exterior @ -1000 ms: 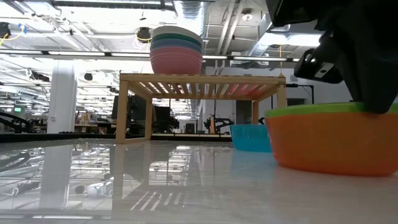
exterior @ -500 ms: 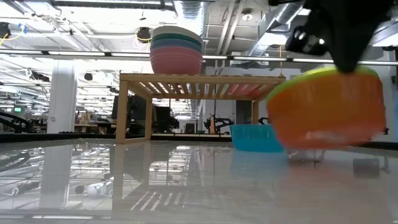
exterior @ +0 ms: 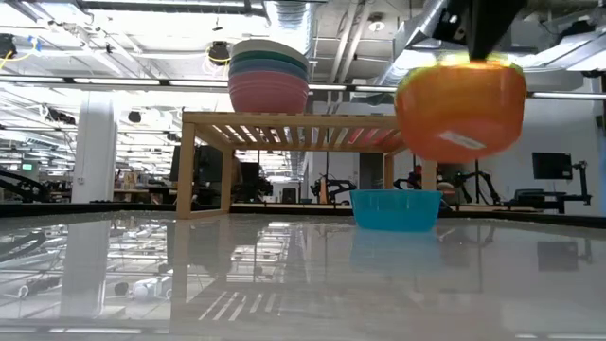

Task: Place and stack bowls onto a shelf
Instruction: Stack the green transparent bowl on top of the pink transparent bowl on the shelf

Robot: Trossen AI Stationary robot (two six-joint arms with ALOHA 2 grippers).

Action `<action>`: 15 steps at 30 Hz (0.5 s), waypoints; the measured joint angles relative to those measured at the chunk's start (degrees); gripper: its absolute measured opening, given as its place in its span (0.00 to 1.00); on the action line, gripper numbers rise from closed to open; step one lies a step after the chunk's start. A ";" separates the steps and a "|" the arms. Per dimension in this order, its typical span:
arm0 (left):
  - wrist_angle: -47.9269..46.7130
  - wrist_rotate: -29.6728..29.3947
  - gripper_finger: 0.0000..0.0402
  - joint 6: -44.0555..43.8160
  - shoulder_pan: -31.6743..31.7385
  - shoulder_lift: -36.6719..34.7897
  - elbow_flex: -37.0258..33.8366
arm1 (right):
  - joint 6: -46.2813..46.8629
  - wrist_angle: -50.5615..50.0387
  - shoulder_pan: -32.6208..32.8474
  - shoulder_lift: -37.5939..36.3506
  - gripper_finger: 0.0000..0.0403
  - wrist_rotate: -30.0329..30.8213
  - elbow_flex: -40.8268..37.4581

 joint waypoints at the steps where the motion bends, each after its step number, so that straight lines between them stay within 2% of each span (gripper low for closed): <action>1: 0.00 -0.02 0.67 0.25 0.00 0.00 0.00 | 0.16 -0.89 -0.44 -0.16 0.04 1.12 0.49; 3: 0.00 -0.02 0.67 0.62 0.02 0.00 0.00 | -0.77 -1.79 -1.41 -0.71 0.04 1.67 0.94; 5: 0.00 -0.04 0.67 1.04 0.00 0.00 0.00 | -3.64 -2.44 -2.75 -0.82 0.04 -0.84 2.02; 7: 0.00 -0.04 0.67 1.04 0.01 0.01 0.00 | -3.27 -4.63 -3.65 -0.92 0.04 2.63 3.04; 10: 0.00 -0.05 0.67 1.30 0.02 0.01 0.00 | -6.43 -6.35 -5.56 -0.90 0.04 -1.51 4.05; 15: 0.00 -0.06 0.67 1.32 0.02 0.00 0.00 | -10.16 -10.53 -8.41 -0.82 0.04 -0.57 9.14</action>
